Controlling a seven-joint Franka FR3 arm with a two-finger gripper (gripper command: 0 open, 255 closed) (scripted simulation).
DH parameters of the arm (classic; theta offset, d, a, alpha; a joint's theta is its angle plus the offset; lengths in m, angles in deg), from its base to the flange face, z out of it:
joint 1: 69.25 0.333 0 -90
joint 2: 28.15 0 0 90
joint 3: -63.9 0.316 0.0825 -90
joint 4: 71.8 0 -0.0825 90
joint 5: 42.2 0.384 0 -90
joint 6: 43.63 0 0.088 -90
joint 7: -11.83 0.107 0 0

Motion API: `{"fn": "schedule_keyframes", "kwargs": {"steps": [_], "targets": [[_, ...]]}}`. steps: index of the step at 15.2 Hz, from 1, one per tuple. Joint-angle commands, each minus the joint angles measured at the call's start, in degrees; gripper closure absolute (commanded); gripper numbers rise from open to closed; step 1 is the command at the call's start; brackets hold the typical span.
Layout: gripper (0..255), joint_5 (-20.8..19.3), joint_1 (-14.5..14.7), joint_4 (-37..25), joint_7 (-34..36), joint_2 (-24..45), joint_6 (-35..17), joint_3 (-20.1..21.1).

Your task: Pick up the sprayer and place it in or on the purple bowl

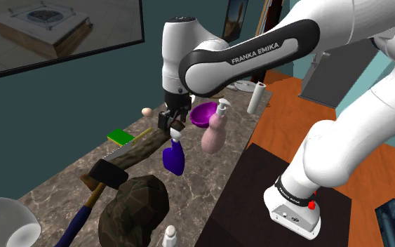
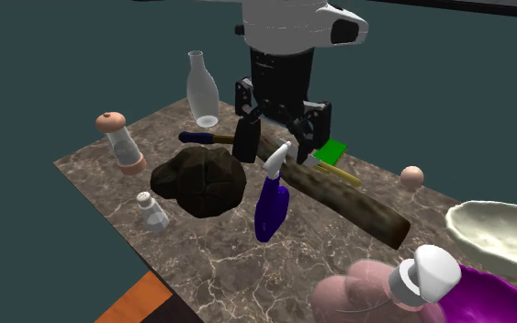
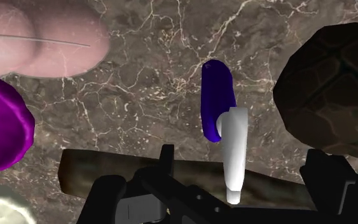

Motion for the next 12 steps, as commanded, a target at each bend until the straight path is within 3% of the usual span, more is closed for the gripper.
{"fn": "schedule_keyframes", "kwargs": {"steps": [1,6,12], "targets": [[0,-0.2,0.0,0.7,0.4,1.0,-1.7,0.3],[0,-0.9,-0.1,3.1,1.0,3.2,-6.2,0.6],[0,-0.9,-0.1,3.1,1.0,3.2,-6.2,0.6]]}}
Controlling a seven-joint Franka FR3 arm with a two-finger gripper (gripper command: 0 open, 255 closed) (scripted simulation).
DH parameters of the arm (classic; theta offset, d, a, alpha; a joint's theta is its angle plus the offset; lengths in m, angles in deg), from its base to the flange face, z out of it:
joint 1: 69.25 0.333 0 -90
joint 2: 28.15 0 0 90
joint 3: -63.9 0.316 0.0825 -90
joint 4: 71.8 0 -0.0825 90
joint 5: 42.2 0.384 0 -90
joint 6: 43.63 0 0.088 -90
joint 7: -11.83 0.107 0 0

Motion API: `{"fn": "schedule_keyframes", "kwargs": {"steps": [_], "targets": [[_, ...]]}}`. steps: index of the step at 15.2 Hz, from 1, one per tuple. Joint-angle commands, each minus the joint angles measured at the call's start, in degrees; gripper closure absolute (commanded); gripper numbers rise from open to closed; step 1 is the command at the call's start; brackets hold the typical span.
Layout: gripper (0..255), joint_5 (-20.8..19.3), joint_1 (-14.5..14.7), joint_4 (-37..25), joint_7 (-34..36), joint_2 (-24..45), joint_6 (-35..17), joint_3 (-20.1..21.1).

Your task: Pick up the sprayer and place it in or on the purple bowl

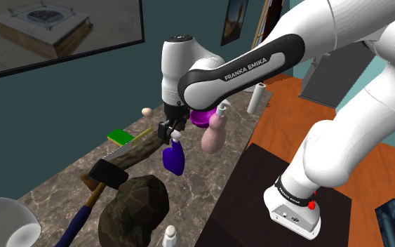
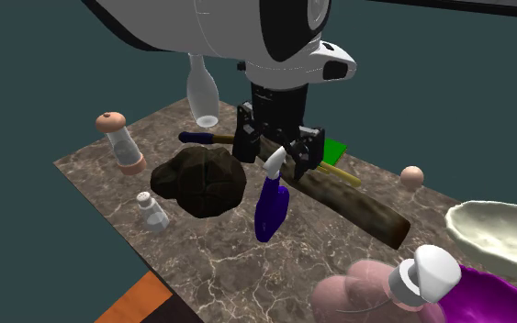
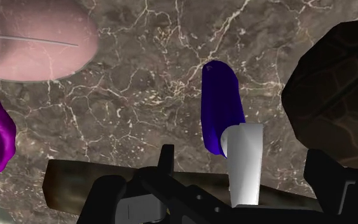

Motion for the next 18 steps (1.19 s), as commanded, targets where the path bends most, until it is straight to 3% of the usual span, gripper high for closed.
{"fn": "schedule_keyframes", "kwargs": {"steps": [1,2,3,12,18], "targets": [[0,0.0,0.0,0.0,0.0,0.0,0.0,0.0],[0,0.0,0.0,0.0,0.0,0.0,0.0,0.0],[255,0.0,0.0,0.0,0.0,0.0,0.0,0.0],[255,0.0,0.0,0.0,0.0,0.0,0.0,0.0],[255,0.7,0.1,-2.6,-0.6,-2.3,4.8,-0.4]]}}
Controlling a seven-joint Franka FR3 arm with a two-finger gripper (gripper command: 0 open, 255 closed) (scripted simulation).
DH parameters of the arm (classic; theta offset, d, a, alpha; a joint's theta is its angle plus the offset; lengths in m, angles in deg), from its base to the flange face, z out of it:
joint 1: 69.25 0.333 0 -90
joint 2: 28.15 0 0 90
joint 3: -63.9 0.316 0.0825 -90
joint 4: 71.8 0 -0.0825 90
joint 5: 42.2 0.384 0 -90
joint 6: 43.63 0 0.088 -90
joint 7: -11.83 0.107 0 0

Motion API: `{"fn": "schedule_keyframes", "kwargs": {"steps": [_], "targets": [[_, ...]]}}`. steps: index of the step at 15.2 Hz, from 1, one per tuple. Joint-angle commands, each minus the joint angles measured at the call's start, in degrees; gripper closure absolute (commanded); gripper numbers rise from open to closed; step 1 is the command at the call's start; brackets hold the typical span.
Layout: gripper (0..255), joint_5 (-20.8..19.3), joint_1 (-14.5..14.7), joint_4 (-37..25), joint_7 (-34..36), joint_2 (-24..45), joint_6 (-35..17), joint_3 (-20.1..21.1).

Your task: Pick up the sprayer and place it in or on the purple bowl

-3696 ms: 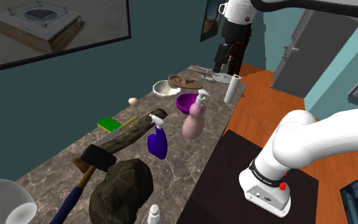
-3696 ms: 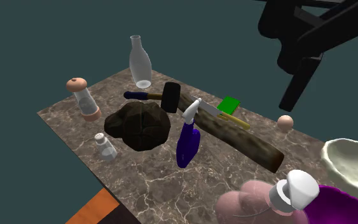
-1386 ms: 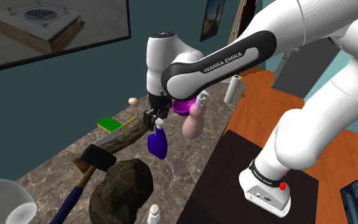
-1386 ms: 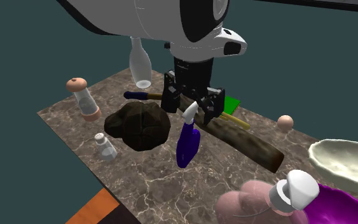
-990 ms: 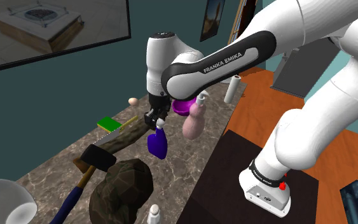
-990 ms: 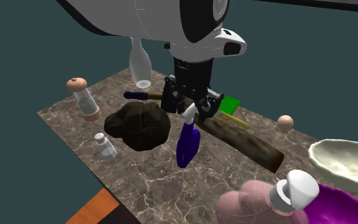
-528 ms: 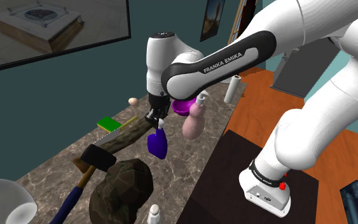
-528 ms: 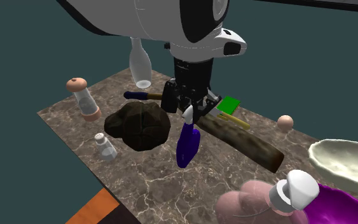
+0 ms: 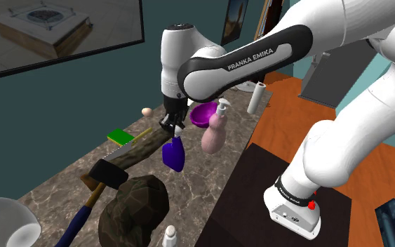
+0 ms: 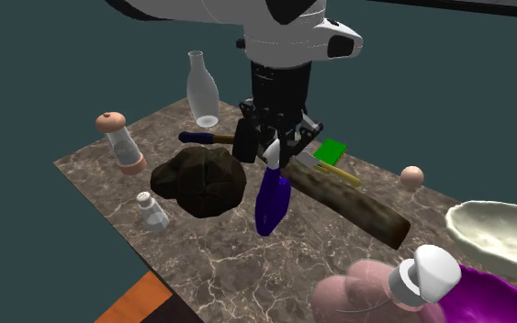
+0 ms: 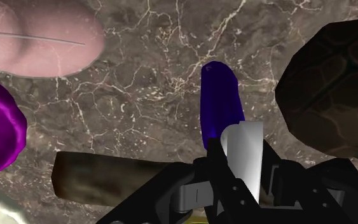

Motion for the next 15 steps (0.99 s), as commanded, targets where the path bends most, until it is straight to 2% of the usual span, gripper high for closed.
{"fn": "schedule_keyframes", "kwargs": {"steps": [1,15], "targets": [[255,0.3,0.0,-0.8,-0.3,-1.0,1.8,-0.2],[255,0.8,0.0,-8.8,-1.0,-4.2,12.8,-1.0]]}}
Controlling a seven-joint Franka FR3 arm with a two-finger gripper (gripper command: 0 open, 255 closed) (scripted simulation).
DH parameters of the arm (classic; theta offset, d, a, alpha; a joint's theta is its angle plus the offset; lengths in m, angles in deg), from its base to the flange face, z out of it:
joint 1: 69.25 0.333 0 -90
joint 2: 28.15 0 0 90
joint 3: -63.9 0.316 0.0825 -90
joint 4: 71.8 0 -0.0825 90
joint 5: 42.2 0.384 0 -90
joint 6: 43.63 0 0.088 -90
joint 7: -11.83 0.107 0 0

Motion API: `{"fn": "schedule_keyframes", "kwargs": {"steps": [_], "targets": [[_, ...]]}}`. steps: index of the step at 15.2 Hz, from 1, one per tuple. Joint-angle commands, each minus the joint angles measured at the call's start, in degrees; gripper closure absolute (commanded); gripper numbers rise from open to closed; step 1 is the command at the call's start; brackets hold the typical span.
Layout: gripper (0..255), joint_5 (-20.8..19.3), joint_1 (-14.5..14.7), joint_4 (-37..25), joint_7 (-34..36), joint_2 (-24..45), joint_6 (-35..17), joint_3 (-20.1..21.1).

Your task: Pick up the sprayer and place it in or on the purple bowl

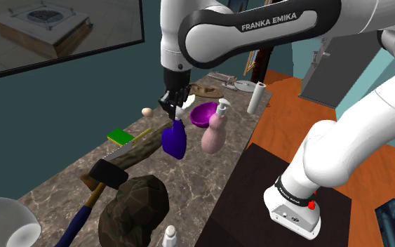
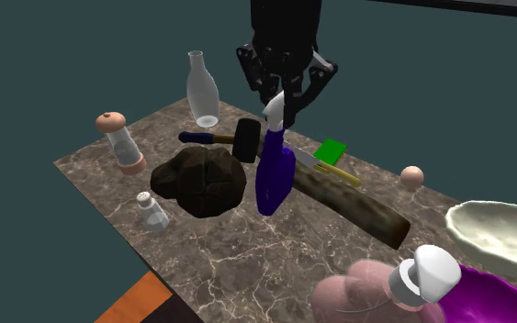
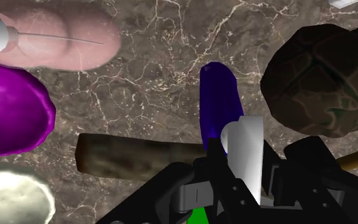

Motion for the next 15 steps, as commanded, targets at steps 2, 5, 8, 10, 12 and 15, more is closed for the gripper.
{"fn": "schedule_keyframes", "kwargs": {"steps": [2,5,8,10,12,15], "targets": [[255,0.1,0.0,-1.7,-0.1,-0.5,2.2,-0.2],[255,0.1,-0.1,-3.7,-0.2,-0.8,4.5,-0.3],[255,0.0,-0.1,-5.9,-0.2,-0.9,6.8,-0.4],[255,0.0,-0.2,-7.4,-0.2,-1.0,8.4,-0.5],[255,0.0,-0.2,-8.5,-0.2,-1.0,9.4,-0.6],[255,-0.5,-1.7,-8.7,-4.4,-1.9,10.7,-3.4]]}}
